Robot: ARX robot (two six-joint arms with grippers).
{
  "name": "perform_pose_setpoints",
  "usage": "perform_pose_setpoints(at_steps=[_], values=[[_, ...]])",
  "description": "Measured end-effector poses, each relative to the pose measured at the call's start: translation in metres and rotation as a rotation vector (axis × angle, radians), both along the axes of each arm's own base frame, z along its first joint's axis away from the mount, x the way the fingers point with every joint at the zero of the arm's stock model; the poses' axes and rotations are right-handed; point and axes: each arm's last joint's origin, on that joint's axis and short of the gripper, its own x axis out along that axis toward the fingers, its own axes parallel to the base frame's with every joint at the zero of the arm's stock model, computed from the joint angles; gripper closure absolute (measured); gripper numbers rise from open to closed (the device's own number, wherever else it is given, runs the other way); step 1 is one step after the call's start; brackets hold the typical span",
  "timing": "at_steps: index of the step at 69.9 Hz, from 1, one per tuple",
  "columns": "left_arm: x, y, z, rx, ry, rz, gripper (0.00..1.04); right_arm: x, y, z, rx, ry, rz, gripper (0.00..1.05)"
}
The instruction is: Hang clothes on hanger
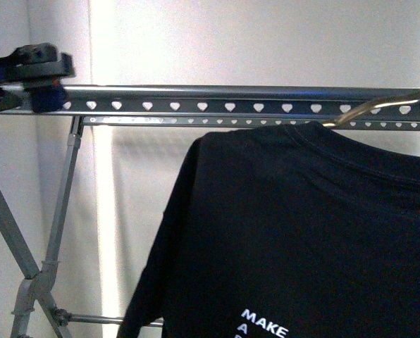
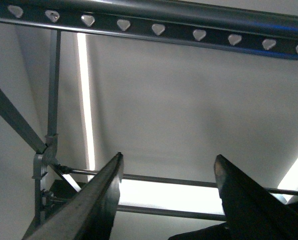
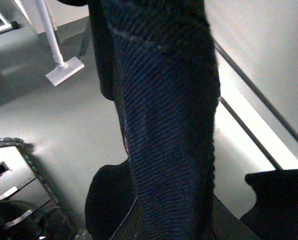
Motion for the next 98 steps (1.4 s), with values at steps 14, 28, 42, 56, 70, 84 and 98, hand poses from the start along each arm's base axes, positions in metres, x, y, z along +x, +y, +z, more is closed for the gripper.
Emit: perform_pose_setpoints(at_steps=[14,28,42,56,70,84,98], values=[[-0.05,0.01,-0.065,0.03,0.048,-0.015,0.94,-0.005,-0.001,0.0,0.039,0.041,-0.087,0.96],[-0.083,0.019,-0.093,0.035,0.045,0.008,1.01,-0.004,-0.006,0.002,0.118,0.084,-0.234,0.96],[-0.118,0.019,-0.122,0.039,0.059,0.004,1.01,-0.002,-0.003,0.01,0.306,0.145,-0.371,0.96],[-0.14,0.019,-0.136,0.04,0.049,0.004,1.01,0.001,0.011,0.016,0.38,0.117,-0.496,0.96],[-0.154,0.019,-0.144,0.04,0.052,0.004,1.01,0.015,0.008,0.014,0.408,0.086,-0.67,0.96],[-0.166,0.019,-0.149,0.04,0.05,0.004,1.01,0.032,0.011,0.016,0.451,0.099,-0.777,0.96],[-0.174,0.019,-0.156,0.04,0.036,0.004,1.01,0.059,0.021,0.018,0.436,0.122,-0.806,0.96]])
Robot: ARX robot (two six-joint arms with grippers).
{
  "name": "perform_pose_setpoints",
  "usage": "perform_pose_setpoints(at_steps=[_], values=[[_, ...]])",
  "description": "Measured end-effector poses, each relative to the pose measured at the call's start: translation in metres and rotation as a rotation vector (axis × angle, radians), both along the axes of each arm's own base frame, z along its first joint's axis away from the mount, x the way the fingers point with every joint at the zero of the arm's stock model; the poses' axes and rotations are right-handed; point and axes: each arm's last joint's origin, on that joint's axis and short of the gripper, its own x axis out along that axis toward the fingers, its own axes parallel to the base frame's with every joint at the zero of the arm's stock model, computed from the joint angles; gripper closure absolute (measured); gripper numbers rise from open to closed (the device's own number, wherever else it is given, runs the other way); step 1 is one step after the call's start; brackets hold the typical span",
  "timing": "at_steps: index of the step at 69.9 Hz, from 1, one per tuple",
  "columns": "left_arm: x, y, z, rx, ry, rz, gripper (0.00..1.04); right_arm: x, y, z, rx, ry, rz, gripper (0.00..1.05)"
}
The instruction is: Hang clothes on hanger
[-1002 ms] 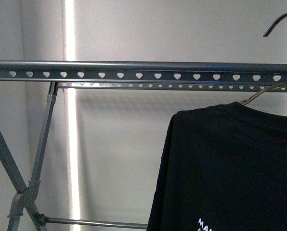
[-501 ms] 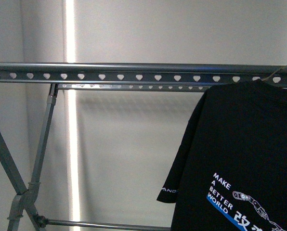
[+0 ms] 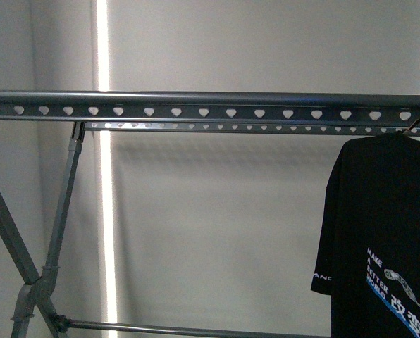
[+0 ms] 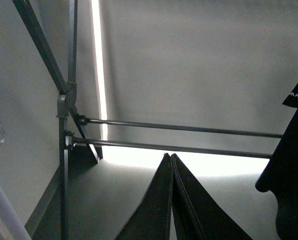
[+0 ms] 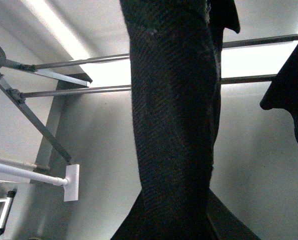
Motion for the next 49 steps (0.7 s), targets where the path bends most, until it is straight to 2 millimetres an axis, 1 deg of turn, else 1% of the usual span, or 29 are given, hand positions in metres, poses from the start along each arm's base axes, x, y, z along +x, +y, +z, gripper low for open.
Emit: perform_pose_setpoints(at_steps=[10,13,18,33,40,49], values=[[-0.004,0.0,0.001,0.0,-0.005,0.0,1.01,0.027,0.0,0.0,-0.011,0.025,-0.04,0.96],[-0.006,0.0,0.002,0.0,-0.011,0.0,1.01,0.039,-0.002,0.0,-0.015,0.041,-0.062,0.96],[-0.009,0.0,0.002,0.0,-0.012,0.0,1.01,0.054,-0.005,0.003,-0.026,0.05,-0.092,0.96],[-0.016,0.0,0.002,0.0,-0.013,0.0,1.01,0.086,-0.008,0.013,-0.051,0.064,-0.127,0.96],[-0.019,0.0,0.002,0.0,-0.014,0.0,1.01,0.096,-0.007,0.012,-0.064,0.076,-0.136,0.96],[-0.021,0.0,0.002,0.0,-0.013,0.0,1.01,0.113,-0.004,0.004,-0.088,0.101,-0.151,0.96]])
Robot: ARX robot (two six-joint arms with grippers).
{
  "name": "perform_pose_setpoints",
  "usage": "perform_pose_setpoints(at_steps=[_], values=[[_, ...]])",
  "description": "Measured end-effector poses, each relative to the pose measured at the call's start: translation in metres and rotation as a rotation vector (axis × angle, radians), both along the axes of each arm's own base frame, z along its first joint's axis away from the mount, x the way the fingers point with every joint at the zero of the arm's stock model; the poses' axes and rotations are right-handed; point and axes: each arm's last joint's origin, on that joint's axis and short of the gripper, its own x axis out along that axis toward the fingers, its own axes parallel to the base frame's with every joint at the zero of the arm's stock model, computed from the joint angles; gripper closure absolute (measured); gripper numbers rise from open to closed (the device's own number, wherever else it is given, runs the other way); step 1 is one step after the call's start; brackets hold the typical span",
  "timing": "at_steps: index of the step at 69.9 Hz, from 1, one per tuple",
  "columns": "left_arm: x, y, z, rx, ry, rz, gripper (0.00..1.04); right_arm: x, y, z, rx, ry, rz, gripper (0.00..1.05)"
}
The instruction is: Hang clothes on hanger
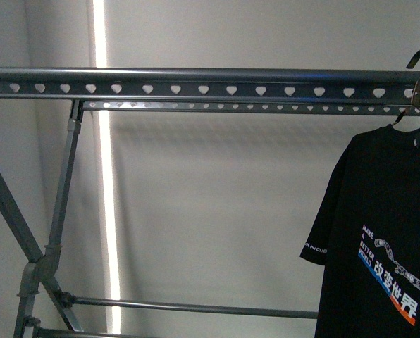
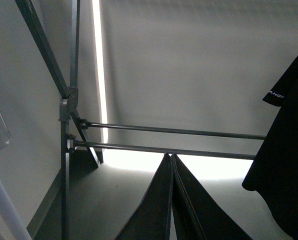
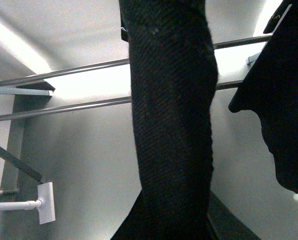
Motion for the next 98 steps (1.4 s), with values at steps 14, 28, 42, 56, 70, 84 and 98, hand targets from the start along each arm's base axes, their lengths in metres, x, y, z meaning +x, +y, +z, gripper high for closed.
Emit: perform_pose_setpoints(at_steps=[14,28,42,56,70,84,98], values=[[-0.004,0.0,-0.001,0.0,0.001,0.0,1.01,0.012,0.0,-0.005,-0.023,0.007,-0.014,0.96],[-0.014,0.0,-0.003,0.0,0.007,0.0,1.01,0.016,-0.004,-0.01,-0.057,0.004,-0.015,0.96],[-0.014,0.0,-0.003,0.0,0.007,0.0,1.01,0.026,-0.012,-0.017,-0.073,0.016,-0.026,0.96],[-0.014,0.0,-0.003,0.0,0.007,0.0,0.89,0.027,-0.017,-0.017,-0.076,0.003,-0.028,0.93],[-0.014,0.0,-0.003,0.0,0.007,0.0,0.52,0.012,-0.013,-0.014,-0.039,-0.106,0.028,0.55],[-0.014,0.0,-0.003,0.0,0.006,0.0,0.11,-0.056,-0.006,0.032,-0.037,-0.344,0.095,0.15],[-0.014,0.0,-0.003,0.0,0.006,0.0,0.07,-0.146,0.001,0.063,-0.1,-0.686,0.111,0.08]])
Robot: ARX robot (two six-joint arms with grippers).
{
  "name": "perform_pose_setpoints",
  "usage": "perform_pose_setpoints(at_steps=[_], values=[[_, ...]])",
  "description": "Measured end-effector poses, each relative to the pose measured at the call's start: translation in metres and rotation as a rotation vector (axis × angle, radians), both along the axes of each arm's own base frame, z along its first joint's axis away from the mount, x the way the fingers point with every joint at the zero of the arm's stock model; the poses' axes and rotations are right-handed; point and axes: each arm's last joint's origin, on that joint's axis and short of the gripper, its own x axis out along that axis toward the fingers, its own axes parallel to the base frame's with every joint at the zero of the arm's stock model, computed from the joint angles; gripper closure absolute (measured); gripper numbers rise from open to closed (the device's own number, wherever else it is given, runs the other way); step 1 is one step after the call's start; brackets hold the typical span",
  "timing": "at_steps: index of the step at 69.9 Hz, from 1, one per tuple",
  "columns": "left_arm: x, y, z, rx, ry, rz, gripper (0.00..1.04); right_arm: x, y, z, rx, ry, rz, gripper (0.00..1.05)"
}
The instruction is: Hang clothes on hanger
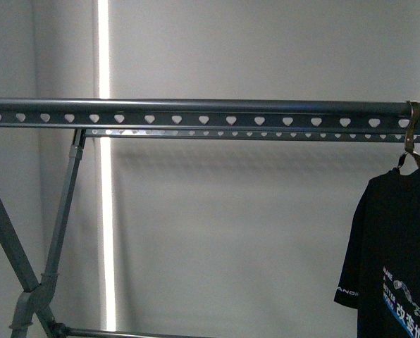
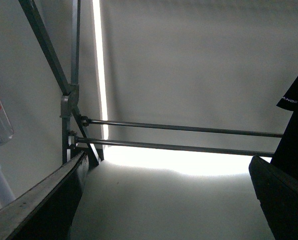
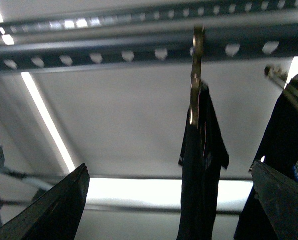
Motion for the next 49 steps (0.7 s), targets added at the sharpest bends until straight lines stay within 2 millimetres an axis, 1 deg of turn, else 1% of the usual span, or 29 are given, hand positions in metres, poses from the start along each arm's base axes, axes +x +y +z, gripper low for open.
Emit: perform_pose_setpoints(at_steps=[2,5,6,8,9,10,11,13,14,16,17,20,21,23,24,26,28,32,37,39,49], values=[[0.0,0.0,0.0,0.0,0.0,0.0,0.07,-0.021,0.004,-0.001,-0.001,-0.077,-0.003,0.07],[0.0,0.0,0.0,0.0,0.0,0.0,0.07,-0.042,0.009,-0.005,-0.006,-0.151,-0.003,0.07],[0.0,0.0,0.0,0.0,0.0,0.0,0.07,-0.052,0.012,-0.008,-0.008,-0.184,-0.002,0.07],[0.0,0.0,0.0,0.0,0.0,0.0,0.07,-0.063,0.014,-0.011,0.002,-0.215,-0.009,0.07],[0.0,0.0,0.0,0.0,0.0,0.0,0.07,-0.073,0.017,-0.016,0.012,-0.242,-0.012,0.07],[0.0,0.0,0.0,0.0,0.0,0.0,0.07,-0.078,0.019,-0.019,0.017,-0.255,-0.013,0.07],[0.0,0.0,0.0,0.0,0.0,0.0,0.07,-0.087,0.023,-0.025,0.021,-0.277,-0.014,0.07],[0.0,0.0,0.0,0.0,0.0,0.0,0.07,-0.096,0.026,-0.031,0.022,-0.295,-0.026,0.07],[0.0,0.0,0.0,0.0,0.0,0.0,0.07,-0.105,0.029,-0.039,0.031,-0.301,-0.033,0.07],[0.0,0.0,0.0,0.0,0.0,0.0,0.07,-0.113,0.032,-0.047,0.041,-0.305,-0.034,0.07],[0.0,0.0,0.0,0.0,0.0,0.0,0.07,-0.12,0.035,-0.056,0.06,-0.308,-0.034,0.07],[0.0,0.0,0.0,0.0,0.0,0.0,0.07,-0.134,0.041,-0.073,0.077,-0.317,-0.045,0.07],[0.0,0.0,0.0,0.0,0.0,0.0,0.07,-0.14,0.043,-0.081,0.084,-0.319,-0.053,0.07],[0.0,0.0,0.0,0.0,0.0,0.0,0.07,-0.146,0.046,-0.089,0.084,-0.316,-0.064,0.08],[0.0,0.0,0.0,0.0,0.0,0.0,0.07,-0.151,0.048,-0.095,0.075,-0.287,-0.069,0.1],[0.0,0.0,0.0,0.0,0.0,0.0,0.07,-0.154,0.05,-0.099,0.064,-0.256,-0.068,0.14],[0.0,0.0,0.0,0.0,0.0,0.0,0.07,-0.165,0.052,-0.112,0.024,-0.164,-0.066,0.21],[0.0,0.0,0.0,0.0,0.0,0.0,0.07,-0.173,0.054,-0.131,-0.017,-0.064,-0.056,0.31],[0.0,0.0,0.0,0.0,-0.001,0.0,0.07,-0.174,0.054,-0.146,-0.04,-0.018,-0.059,0.43],[0.0,0.0,0.0,0.0,-0.001,0.0,0.07,-0.174,0.054,-0.153,-0.048,-0.011,-0.06,0.52],[0.0,0.0,0.0,0.0,0.0,0.0,0.07,-0.174,0.054,-0.166,-0.06,-0.011,-0.059,0.77]])
